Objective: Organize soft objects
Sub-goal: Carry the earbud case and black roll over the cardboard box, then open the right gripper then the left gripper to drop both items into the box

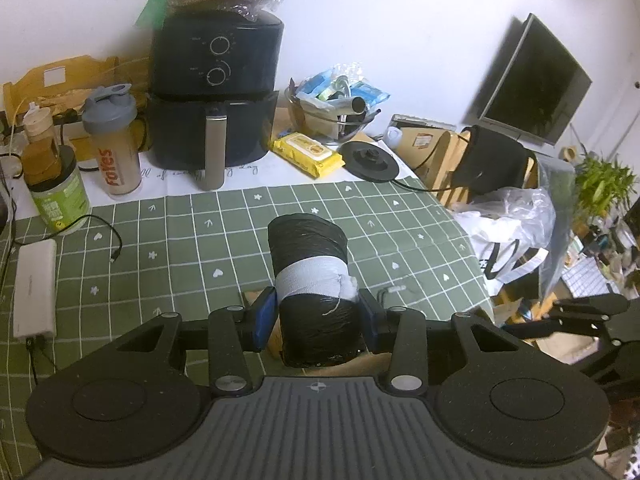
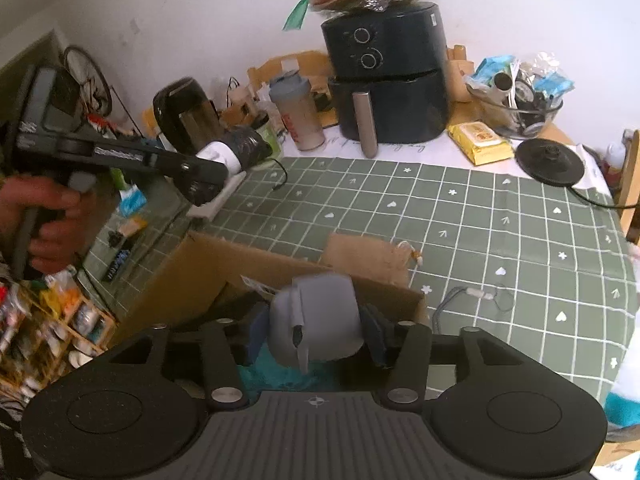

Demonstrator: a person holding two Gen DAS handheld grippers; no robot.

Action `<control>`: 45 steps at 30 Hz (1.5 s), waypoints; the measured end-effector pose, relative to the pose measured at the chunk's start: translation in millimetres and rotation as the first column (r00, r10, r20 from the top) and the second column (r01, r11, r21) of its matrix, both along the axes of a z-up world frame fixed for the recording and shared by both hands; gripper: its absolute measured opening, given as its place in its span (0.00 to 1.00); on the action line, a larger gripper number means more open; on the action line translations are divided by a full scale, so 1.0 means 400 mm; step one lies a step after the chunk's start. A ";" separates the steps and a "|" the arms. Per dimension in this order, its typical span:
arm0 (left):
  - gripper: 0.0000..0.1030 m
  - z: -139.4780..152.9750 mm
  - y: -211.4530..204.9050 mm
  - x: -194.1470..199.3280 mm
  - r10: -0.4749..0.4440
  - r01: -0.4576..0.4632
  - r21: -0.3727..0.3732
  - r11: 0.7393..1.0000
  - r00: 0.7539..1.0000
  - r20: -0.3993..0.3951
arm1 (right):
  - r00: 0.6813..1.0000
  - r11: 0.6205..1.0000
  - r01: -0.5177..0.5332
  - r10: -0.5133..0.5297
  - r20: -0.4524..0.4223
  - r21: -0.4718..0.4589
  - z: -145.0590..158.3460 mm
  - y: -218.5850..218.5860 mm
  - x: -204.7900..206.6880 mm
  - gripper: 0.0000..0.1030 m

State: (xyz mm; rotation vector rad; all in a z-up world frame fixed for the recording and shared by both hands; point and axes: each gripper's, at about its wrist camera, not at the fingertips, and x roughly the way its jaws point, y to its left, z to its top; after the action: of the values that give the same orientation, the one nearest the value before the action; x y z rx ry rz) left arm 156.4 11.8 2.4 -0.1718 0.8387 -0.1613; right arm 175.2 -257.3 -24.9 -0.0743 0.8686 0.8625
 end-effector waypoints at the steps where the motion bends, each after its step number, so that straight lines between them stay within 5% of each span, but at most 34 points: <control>1: 0.40 0.000 -0.003 -0.009 0.004 -0.004 -0.003 1.000 1.000 0.000 | 1.000 1.000 -0.002 0.002 0.014 -0.010 -0.001 0.002 -0.005 0.68; 5: 0.40 0.000 -0.014 -0.046 0.023 -0.023 -0.015 1.000 1.000 -0.005 | 0.998 1.000 -0.011 0.013 0.054 -0.025 -0.001 0.001 -0.029 0.93; 7: 0.40 -0.001 -0.020 -0.062 0.030 -0.031 -0.019 0.999 0.999 -0.009 | 0.998 0.999 -0.009 0.011 0.063 -0.039 -0.005 0.000 -0.034 0.98; 22: 0.40 -0.030 -0.087 -0.133 0.031 -0.036 -0.073 0.997 0.998 -0.060 | 0.996 0.996 0.068 -0.065 0.059 -0.054 -0.012 -0.050 -0.048 1.00; 30: 0.42 -0.034 -0.176 -0.122 -0.096 0.091 -0.122 0.988 0.995 -0.036 | 0.992 0.993 0.111 -0.108 0.070 -0.040 0.004 -0.087 -0.054 1.00; 32: 0.51 -0.035 -0.198 -0.121 -0.117 0.113 -0.120 0.986 0.993 -0.025 | 0.991 0.992 0.119 -0.116 0.068 -0.036 0.007 -0.092 -0.054 1.00; 34: 0.66 -0.034 -0.214 -0.121 -0.126 0.123 -0.104 0.987 0.992 -0.024 | 0.990 0.991 0.126 -0.123 0.068 -0.034 0.011 -0.097 -0.055 1.00; 45: 0.66 -0.026 -0.219 -0.133 -0.081 0.090 0.170 0.981 0.995 -0.058 | 0.988 0.988 0.151 -0.149 0.051 -0.038 0.001 -0.111 -0.051 1.00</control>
State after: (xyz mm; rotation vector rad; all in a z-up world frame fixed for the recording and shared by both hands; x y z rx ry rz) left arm 103.3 -75.9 -7.9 0.0226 0.9071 -0.1645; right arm 154.8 -301.8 -24.6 -0.0651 0.8366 0.6992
